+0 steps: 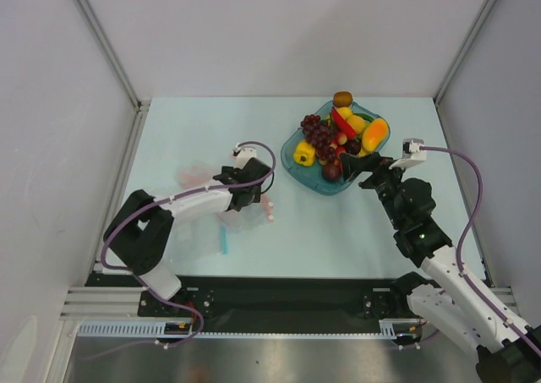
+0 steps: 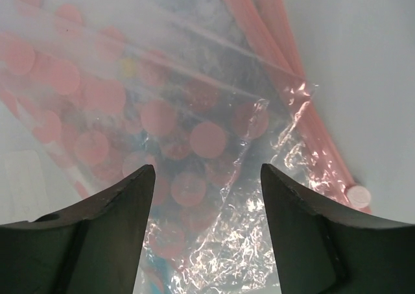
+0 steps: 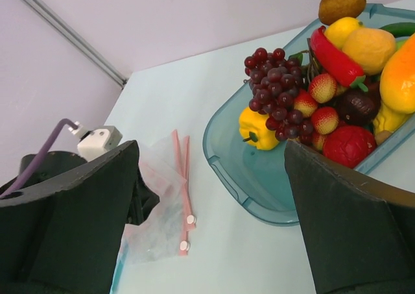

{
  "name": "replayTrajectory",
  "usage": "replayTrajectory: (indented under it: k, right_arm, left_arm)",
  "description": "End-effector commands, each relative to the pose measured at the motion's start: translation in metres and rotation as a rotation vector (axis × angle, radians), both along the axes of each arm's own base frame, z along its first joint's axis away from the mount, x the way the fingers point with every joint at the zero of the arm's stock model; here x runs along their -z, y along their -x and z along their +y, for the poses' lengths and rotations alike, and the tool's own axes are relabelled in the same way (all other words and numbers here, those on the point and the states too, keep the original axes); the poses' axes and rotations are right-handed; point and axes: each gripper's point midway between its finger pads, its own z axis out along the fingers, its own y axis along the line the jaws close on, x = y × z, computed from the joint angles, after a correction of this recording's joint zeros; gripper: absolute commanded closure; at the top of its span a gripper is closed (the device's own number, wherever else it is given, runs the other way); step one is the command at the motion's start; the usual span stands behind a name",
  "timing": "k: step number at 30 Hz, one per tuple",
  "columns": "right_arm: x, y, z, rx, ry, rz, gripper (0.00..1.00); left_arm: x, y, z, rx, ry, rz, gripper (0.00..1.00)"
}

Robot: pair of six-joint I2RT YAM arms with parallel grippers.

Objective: Place the food in the zip-top bag and seal the zipper
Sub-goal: Pick up the zipper food storage bag at the center of the board.

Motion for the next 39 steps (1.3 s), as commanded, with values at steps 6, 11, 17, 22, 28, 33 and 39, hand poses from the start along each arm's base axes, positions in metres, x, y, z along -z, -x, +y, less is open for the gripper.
replayTrajectory:
  k: [6, 11, 17, 22, 28, 33, 39]
  right_arm:
    - [-0.018, 0.006, 0.005, -0.037, -0.007, -0.080, 0.00]
    - [-0.019, 0.006, 0.006, -0.045, -0.007, -0.084, 0.00]
    - [-0.020, 0.008, 0.007, -0.052, -0.008, -0.092, 0.00]
    - [-0.021, 0.009, 0.007, -0.060, -0.008, -0.097, 0.00]
    - [-0.020, 0.009, 0.009, -0.067, -0.007, -0.097, 0.00]
    - [-0.018, 0.008, 0.017, -0.107, 0.000, -0.093, 0.00]
    - [-0.017, 0.011, 0.039, -0.222, 0.013, -0.104, 0.00]
  left_arm:
    - [0.018, -0.012, -0.011, 0.017, 0.047, 0.078, 0.29]
    - [0.030, -0.015, -0.003, -0.004, 0.069, 0.119, 0.29]
    - [0.044, -0.016, 0.001, -0.026, 0.127, 0.167, 0.40]
    - [0.044, -0.014, -0.002, -0.013, 0.217, 0.179, 0.68]
    - [0.024, -0.013, 0.005, -0.030, 0.227, 0.110, 0.97]
    - [-0.027, -0.009, 0.016, -0.062, 0.203, -0.063, 1.00]
    - [-0.090, 0.013, 0.024, -0.110, 0.158, -0.288, 1.00]
